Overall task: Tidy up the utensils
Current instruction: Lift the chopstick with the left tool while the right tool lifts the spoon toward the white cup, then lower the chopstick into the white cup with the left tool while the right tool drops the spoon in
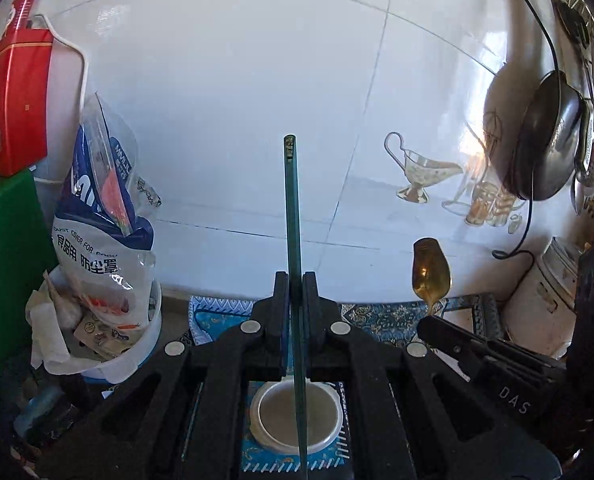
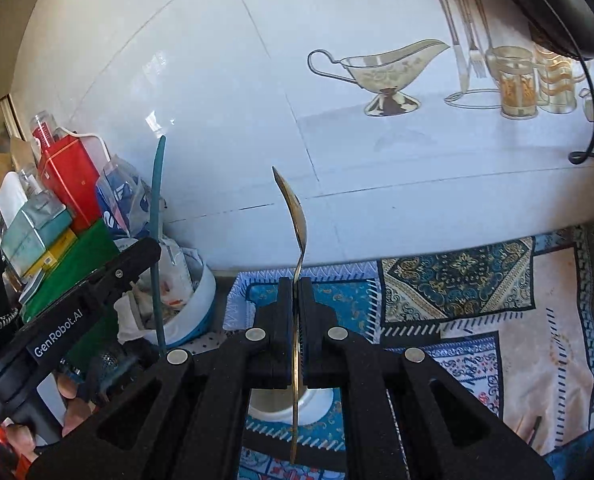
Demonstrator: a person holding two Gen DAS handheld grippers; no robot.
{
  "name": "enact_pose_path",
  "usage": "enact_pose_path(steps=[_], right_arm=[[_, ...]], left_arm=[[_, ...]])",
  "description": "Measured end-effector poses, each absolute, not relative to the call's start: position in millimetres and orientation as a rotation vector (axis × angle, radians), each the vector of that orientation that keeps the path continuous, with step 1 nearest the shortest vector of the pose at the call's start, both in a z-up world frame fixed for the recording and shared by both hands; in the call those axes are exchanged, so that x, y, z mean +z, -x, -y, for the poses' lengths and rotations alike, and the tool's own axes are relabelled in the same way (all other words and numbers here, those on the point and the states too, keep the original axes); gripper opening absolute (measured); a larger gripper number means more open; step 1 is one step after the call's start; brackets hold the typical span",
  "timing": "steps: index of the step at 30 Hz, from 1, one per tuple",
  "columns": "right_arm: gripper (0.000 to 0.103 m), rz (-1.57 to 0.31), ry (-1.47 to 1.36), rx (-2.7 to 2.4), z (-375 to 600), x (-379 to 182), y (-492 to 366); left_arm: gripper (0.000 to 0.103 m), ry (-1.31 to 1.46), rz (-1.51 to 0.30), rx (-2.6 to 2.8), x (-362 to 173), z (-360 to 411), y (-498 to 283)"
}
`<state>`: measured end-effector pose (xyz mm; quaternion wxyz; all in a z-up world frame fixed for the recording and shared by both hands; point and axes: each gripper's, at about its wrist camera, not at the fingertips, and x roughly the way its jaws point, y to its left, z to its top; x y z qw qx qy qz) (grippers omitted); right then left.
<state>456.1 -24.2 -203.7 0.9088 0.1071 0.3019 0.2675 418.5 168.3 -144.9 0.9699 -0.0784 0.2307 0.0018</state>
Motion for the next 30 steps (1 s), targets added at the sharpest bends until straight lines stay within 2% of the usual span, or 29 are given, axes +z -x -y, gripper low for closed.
enact_pose_path(steps=[15, 30], right_arm=[[0.003, -0.571, -0.232, 0.530, -22.0, -239.1, -498.1], [0.003, -0.665, -0.169, 0.564, -24.0, -261.1, -479.6]], left_arm=[[0.004, 0.175, -0.401, 0.034, -194.2, -183.2, -465.3], [0.004, 0.135, -0.506, -0.001, -237.5, -174.5, -457.9]])
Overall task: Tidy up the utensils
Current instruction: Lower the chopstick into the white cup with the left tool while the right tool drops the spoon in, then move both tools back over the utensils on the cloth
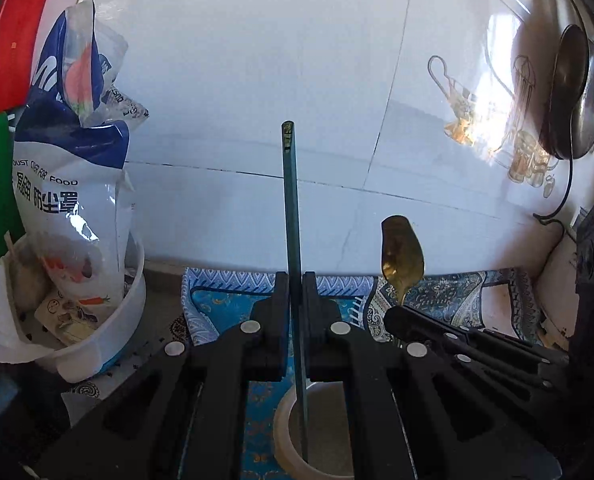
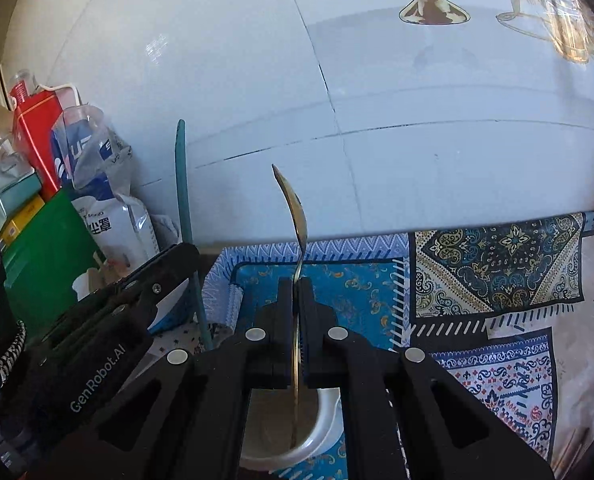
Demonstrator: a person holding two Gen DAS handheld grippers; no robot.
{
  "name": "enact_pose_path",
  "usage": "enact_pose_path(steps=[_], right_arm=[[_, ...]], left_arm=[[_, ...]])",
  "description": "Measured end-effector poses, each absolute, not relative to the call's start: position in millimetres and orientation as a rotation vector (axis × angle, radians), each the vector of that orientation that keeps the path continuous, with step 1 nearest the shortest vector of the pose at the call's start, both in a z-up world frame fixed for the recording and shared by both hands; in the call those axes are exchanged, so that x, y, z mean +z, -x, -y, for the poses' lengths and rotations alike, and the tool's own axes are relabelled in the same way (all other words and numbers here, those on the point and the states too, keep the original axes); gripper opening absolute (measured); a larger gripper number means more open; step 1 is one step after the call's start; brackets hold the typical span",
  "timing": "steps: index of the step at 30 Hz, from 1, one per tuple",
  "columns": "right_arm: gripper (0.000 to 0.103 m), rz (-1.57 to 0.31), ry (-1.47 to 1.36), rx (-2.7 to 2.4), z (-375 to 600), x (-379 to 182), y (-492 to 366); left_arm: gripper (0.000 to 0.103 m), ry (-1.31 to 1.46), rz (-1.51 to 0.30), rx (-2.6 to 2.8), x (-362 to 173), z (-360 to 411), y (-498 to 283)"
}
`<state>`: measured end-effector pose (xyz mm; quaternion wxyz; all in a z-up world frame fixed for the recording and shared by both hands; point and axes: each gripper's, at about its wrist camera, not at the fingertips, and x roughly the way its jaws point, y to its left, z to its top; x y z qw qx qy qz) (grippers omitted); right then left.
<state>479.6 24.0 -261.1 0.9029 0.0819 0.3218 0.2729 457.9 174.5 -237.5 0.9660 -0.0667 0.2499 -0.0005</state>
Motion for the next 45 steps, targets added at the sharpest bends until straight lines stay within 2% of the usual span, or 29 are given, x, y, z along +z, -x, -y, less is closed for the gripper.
enact_pose_path(steps=[9, 16, 29, 33, 37, 40, 45], right_arm=[[0.003, -0.725, -0.123, 0.566, -19.1, -271.3, -468.9], [0.005, -0.820, -0.077, 0.564, -19.3, -281.9, -462.9], [0.008, -0.807, -0.022, 0.587, -8.9, -247.4, -438.3], [0.022, -0.780, -0.024, 0.582, 4.2, -236.4, -423.4], [0.029, -0.735, -0.010, 0.564, 22.5, -222.3, -403.0], [0.035, -0.707, -0.010, 0.549, 39.0, -212.1, -390.9], [0.036, -0.678, -0.005, 0.504, 71.0, -198.3, -371.5]], left_arm=[[0.004, 0.135, -0.495, -0.013, -221.7, -174.4, -453.0], [0.004, 0.107, -0.577, -0.028, -232.6, -169.3, -442.4], [0.004, 0.102, -0.683, -0.024, -221.5, -166.7, -409.6], [0.024, 0.080, -0.693, -0.031, -209.0, -159.3, -394.8], [0.042, 0.066, -0.685, -0.038, -195.1, -147.0, -377.7], [0.049, 0.053, -0.674, -0.044, -184.6, -133.6, -366.6], [0.054, 0.020, -0.662, -0.066, -171.2, -104.9, -351.4]])
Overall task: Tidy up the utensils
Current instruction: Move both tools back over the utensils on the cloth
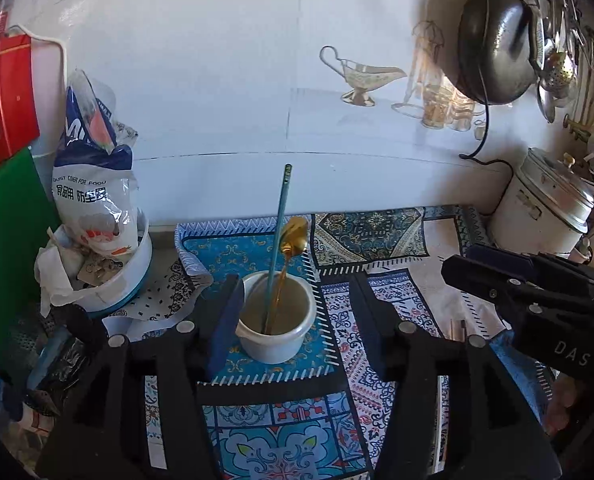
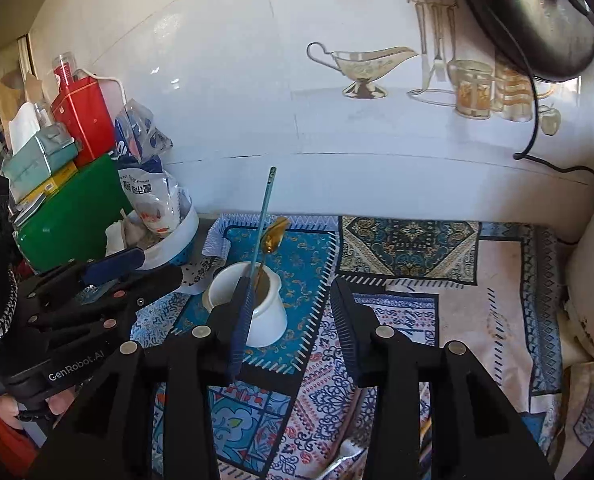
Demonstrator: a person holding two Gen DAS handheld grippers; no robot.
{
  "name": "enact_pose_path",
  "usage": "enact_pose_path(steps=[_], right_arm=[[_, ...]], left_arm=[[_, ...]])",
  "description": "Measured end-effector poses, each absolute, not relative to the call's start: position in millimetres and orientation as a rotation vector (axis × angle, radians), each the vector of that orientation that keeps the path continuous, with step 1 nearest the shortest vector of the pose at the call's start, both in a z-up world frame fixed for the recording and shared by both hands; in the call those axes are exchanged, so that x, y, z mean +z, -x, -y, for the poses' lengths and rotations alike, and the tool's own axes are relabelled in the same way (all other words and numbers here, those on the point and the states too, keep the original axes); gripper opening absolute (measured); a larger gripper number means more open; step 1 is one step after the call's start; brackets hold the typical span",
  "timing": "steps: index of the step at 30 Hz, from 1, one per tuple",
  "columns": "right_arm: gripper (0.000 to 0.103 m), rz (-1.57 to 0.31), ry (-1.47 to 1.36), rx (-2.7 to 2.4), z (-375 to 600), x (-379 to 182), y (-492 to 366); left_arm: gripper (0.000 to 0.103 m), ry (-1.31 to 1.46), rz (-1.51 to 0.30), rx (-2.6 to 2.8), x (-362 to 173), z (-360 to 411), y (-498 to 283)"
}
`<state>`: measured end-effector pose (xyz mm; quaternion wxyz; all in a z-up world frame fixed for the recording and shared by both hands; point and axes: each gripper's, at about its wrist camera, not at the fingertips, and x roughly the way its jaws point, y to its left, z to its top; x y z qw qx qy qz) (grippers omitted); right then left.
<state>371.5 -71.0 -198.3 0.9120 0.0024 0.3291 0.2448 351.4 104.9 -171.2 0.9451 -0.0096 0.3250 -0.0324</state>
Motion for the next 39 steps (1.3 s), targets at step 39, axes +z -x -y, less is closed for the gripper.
enact_pose_path(steps=[39], right_arm=[[0.036, -1.144, -0.106, 0.210, 227.8, -338.0, -345.6]], left_arm=[[0.045, -0.153, -1.172, -0.236, -338.1, 28.9, -348.5]])
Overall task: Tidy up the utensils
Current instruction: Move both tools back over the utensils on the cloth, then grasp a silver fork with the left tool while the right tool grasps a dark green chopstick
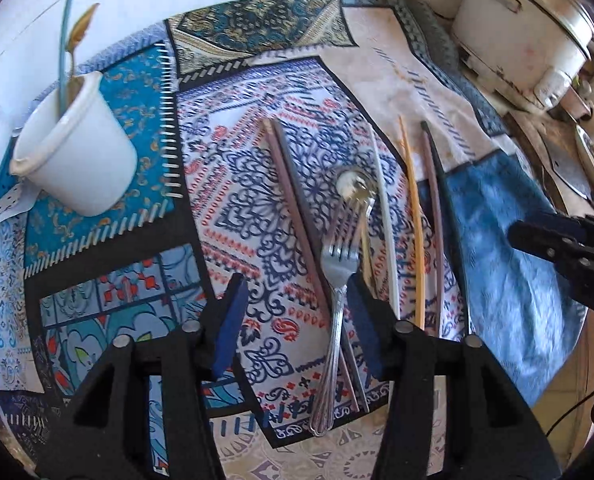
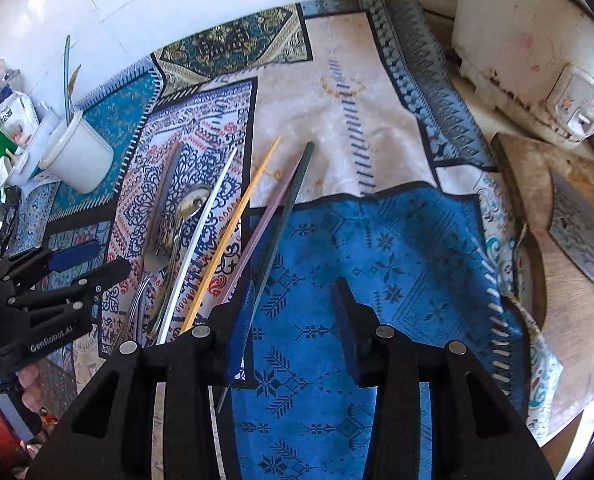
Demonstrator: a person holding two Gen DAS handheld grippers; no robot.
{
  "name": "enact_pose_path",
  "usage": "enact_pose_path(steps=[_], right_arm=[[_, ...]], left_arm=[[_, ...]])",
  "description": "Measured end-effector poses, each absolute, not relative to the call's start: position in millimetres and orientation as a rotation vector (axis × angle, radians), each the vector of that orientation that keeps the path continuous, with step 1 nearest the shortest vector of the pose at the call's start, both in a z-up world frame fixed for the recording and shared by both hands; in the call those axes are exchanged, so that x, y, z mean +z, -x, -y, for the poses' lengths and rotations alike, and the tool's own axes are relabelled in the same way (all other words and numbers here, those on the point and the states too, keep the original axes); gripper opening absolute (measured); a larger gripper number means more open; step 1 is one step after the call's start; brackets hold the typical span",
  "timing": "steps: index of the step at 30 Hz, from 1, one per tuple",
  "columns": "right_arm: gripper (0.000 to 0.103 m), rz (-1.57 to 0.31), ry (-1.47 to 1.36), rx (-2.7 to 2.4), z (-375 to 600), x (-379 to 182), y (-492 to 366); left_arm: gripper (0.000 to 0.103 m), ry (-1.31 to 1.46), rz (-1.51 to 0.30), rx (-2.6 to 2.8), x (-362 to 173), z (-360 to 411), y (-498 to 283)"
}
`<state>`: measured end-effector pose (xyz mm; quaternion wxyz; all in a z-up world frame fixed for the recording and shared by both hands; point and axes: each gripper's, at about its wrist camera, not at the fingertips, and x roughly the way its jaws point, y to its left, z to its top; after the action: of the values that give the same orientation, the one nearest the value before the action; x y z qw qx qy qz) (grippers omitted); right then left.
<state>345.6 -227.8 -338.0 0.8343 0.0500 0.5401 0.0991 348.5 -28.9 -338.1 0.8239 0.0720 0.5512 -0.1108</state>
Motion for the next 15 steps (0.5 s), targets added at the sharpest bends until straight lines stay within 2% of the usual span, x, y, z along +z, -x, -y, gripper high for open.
enact_pose_path(steps=[4, 12, 15], right_arm=[[0.036, -1.174, -0.114, 0.214, 224.9, -350.8, -351.0], [0.036, -1.233, -0.174, 0.214, 223.8, -370.5, -367.9], [0.035, -1.229, -0.174, 0.212, 220.6, -371.6, -373.0]], left_arm=[[0.031, -0.151, -1.208, -0.286, -347.6, 33.3, -347.4], [0.026, -0.143, -1.275, -0.295, -362.1, 36.8, -346.5], [0.020, -0.133, -1.273, -0.306, -362.4, 35.1, -346.7]])
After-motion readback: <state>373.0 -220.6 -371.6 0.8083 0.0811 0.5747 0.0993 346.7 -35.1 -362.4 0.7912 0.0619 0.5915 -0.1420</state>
